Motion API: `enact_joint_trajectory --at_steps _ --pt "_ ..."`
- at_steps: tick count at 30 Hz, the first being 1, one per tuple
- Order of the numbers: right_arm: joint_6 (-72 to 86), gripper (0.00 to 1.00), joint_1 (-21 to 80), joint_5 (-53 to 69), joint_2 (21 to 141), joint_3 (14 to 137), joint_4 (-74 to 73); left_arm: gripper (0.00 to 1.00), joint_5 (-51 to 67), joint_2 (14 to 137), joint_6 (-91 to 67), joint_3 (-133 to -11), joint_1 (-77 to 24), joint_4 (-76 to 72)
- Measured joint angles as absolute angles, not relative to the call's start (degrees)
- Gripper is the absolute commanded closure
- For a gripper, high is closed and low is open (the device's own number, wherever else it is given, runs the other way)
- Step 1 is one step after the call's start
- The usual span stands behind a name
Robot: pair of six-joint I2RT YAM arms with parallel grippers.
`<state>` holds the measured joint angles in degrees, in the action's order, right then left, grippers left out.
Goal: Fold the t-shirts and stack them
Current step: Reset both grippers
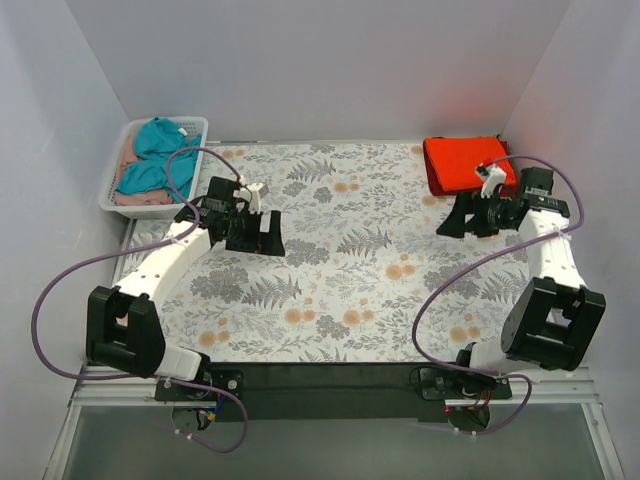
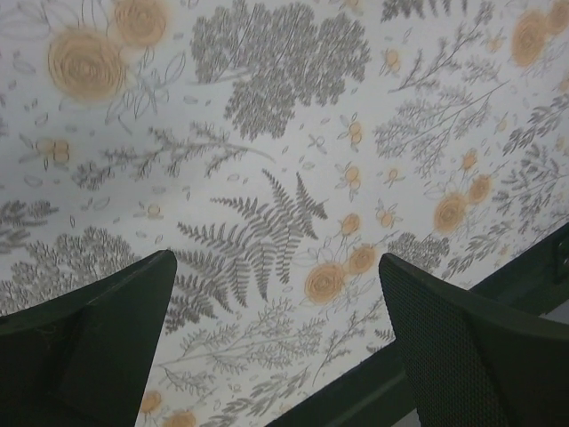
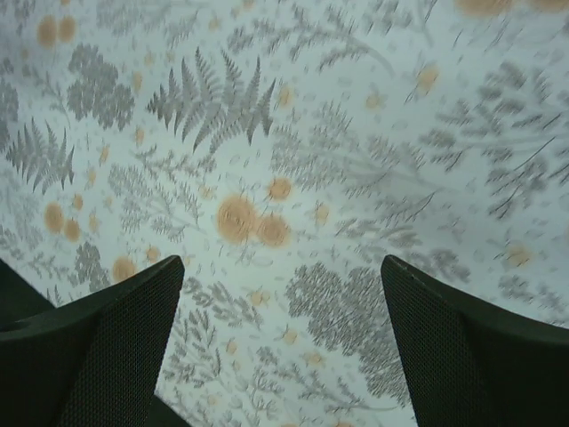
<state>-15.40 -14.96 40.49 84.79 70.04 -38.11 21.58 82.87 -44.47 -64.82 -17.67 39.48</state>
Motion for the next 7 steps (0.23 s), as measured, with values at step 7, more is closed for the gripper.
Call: enact_joint_trajectory --at_steps 7 --pt "-22.8 0.02 -13.6 38.8 69.5 59.0 -45.7 0.02 19.4 71.4 -44.3 -55.4 -14.8 43.5"
